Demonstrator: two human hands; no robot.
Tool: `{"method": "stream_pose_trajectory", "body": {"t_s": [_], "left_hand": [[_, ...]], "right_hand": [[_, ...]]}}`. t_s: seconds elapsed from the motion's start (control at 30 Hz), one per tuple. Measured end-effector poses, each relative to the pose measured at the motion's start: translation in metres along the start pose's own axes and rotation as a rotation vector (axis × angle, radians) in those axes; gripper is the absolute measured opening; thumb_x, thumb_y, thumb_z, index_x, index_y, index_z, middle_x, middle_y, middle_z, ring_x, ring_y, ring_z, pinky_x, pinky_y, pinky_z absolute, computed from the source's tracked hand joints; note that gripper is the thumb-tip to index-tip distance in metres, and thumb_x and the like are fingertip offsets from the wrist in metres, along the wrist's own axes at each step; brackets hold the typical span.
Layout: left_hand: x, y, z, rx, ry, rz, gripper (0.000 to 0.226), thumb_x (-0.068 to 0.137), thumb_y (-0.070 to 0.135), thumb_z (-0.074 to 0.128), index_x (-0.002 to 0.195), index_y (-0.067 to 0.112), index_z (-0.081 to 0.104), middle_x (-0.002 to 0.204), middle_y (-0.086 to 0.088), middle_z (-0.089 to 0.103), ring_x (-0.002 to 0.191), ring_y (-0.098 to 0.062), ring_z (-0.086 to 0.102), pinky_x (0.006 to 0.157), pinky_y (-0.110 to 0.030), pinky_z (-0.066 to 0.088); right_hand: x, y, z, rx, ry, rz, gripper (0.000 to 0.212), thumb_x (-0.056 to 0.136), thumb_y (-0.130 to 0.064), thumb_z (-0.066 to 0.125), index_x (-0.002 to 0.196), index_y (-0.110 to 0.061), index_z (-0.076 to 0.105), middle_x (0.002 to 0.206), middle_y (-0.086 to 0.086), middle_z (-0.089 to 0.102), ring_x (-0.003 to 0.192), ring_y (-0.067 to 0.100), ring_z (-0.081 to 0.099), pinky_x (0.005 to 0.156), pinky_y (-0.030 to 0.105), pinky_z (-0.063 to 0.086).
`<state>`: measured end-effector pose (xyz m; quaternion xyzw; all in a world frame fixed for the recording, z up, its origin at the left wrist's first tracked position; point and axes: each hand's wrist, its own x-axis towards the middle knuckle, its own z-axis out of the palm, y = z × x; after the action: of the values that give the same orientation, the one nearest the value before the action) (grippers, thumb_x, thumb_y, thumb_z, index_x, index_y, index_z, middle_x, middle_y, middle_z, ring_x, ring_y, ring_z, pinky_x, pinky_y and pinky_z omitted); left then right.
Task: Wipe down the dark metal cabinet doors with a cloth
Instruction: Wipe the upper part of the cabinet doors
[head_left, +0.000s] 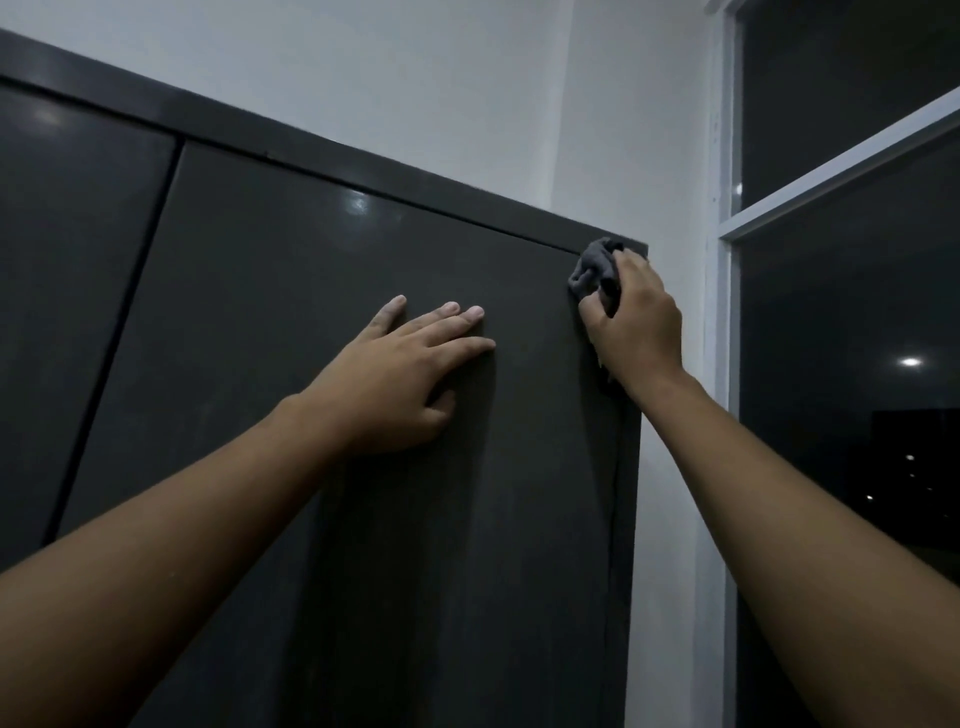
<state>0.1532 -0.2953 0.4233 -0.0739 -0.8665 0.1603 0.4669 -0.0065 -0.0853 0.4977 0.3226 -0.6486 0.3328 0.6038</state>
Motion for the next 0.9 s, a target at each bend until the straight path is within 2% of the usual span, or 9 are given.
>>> {"method": "stream_pose_trajectory", "body": {"t_s": [0.07, 0.17, 0.23, 0.37, 0.47, 0.6, 0.67, 0.77, 0.9], "left_hand": [[-0.004, 0.001, -0.004, -0.016, 0.074, -0.01, 0.061, 0.095, 0.032, 0.051, 0.151, 0.039, 0.029, 0.162, 0.015, 0.02, 0.149, -0.006, 0.015, 0.123, -0.042, 0.005], [-0.014, -0.006, -0.009, 0.028, 0.205, -0.064, 0.052, 0.094, 0.027, 0.052, 0.144, 0.038, 0.043, 0.149, 0.011, 0.043, 0.137, -0.015, 0.038, 0.113, -0.041, 0.029], [-0.024, -0.015, -0.008, 0.033, 0.204, -0.088, 0.05, 0.094, 0.026, 0.053, 0.143, 0.036, 0.046, 0.149, 0.01, 0.042, 0.136, -0.018, 0.038, 0.111, -0.04, 0.03], [-0.032, -0.02, -0.006, 0.003, 0.201, -0.054, 0.048, 0.092, 0.014, 0.055, 0.138, 0.028, 0.055, 0.149, 0.006, 0.047, 0.131, -0.023, 0.043, 0.11, -0.036, 0.032], [-0.031, -0.02, -0.017, -0.017, 0.232, -0.091, 0.045, 0.09, 0.009, 0.054, 0.132, 0.024, 0.061, 0.142, 0.002, 0.054, 0.127, -0.026, 0.048, 0.105, -0.041, 0.037], [-0.036, -0.034, -0.033, -0.053, 0.265, -0.21, 0.045, 0.09, 0.01, 0.056, 0.133, 0.024, 0.059, 0.14, 0.0, 0.053, 0.127, -0.028, 0.045, 0.101, -0.045, 0.039], [-0.041, -0.041, -0.036, -0.072, 0.249, -0.224, 0.045, 0.091, 0.009, 0.055, 0.133, 0.025, 0.058, 0.141, 0.001, 0.05, 0.13, -0.025, 0.042, 0.103, -0.046, 0.038], [-0.052, -0.049, -0.035, -0.088, 0.223, -0.216, 0.05, 0.088, 0.004, 0.054, 0.133, 0.025, 0.058, 0.145, 0.004, 0.047, 0.134, -0.023, 0.038, 0.11, -0.045, 0.035], [-0.07, -0.056, -0.033, -0.054, 0.189, -0.156, 0.052, 0.084, 0.002, 0.053, 0.133, 0.019, 0.059, 0.145, -0.001, 0.05, 0.132, -0.026, 0.043, 0.109, -0.044, 0.036]], "right_hand": [[-0.028, -0.008, 0.004, 0.04, -0.044, -0.054, 0.06, 0.089, -0.021, 0.064, 0.145, -0.008, 0.047, 0.151, 0.012, 0.046, 0.144, 0.03, 0.036, 0.115, 0.038, 0.034], [-0.08, -0.016, 0.008, 0.086, -0.135, -0.19, 0.071, 0.079, -0.018, 0.077, 0.143, -0.01, 0.05, 0.15, 0.009, 0.048, 0.145, 0.028, 0.035, 0.116, 0.037, 0.033], [-0.117, -0.016, 0.013, 0.088, -0.165, -0.281, 0.073, 0.074, -0.016, 0.081, 0.141, -0.009, 0.053, 0.149, 0.008, 0.049, 0.145, 0.027, 0.036, 0.117, 0.04, 0.034], [-0.158, -0.016, 0.019, 0.085, -0.225, -0.525, 0.058, 0.085, -0.027, 0.065, 0.138, -0.005, 0.056, 0.146, 0.009, 0.052, 0.143, 0.03, 0.039, 0.115, 0.047, 0.038], [-0.146, -0.012, 0.017, 0.064, -0.225, -0.645, 0.051, 0.088, -0.019, 0.066, 0.136, -0.003, 0.058, 0.144, 0.012, 0.054, 0.14, 0.033, 0.042, 0.114, 0.049, 0.038], [-0.128, -0.039, 0.029, 0.158, -0.072, -0.253, 0.058, 0.077, -0.009, 0.074, 0.133, -0.005, 0.06, 0.139, 0.011, 0.058, 0.138, 0.032, 0.045, 0.111, 0.051, 0.042], [-0.13, -0.061, 0.039, 0.193, 0.01, -0.154, 0.055, 0.076, -0.01, 0.07, 0.13, -0.006, 0.063, 0.136, 0.01, 0.06, 0.136, 0.033, 0.047, 0.11, 0.05, 0.043], [-0.144, -0.08, 0.052, 0.197, -0.021, -0.362, 0.052, 0.076, -0.011, 0.072, 0.128, -0.004, 0.064, 0.135, 0.011, 0.061, 0.134, 0.035, 0.048, 0.112, 0.048, 0.041], [-0.147, -0.081, 0.05, 0.198, -0.211, -0.743, 0.043, 0.086, -0.014, 0.071, 0.127, -0.003, 0.065, 0.135, 0.012, 0.061, 0.134, 0.035, 0.049, 0.114, 0.044, 0.038]]}}
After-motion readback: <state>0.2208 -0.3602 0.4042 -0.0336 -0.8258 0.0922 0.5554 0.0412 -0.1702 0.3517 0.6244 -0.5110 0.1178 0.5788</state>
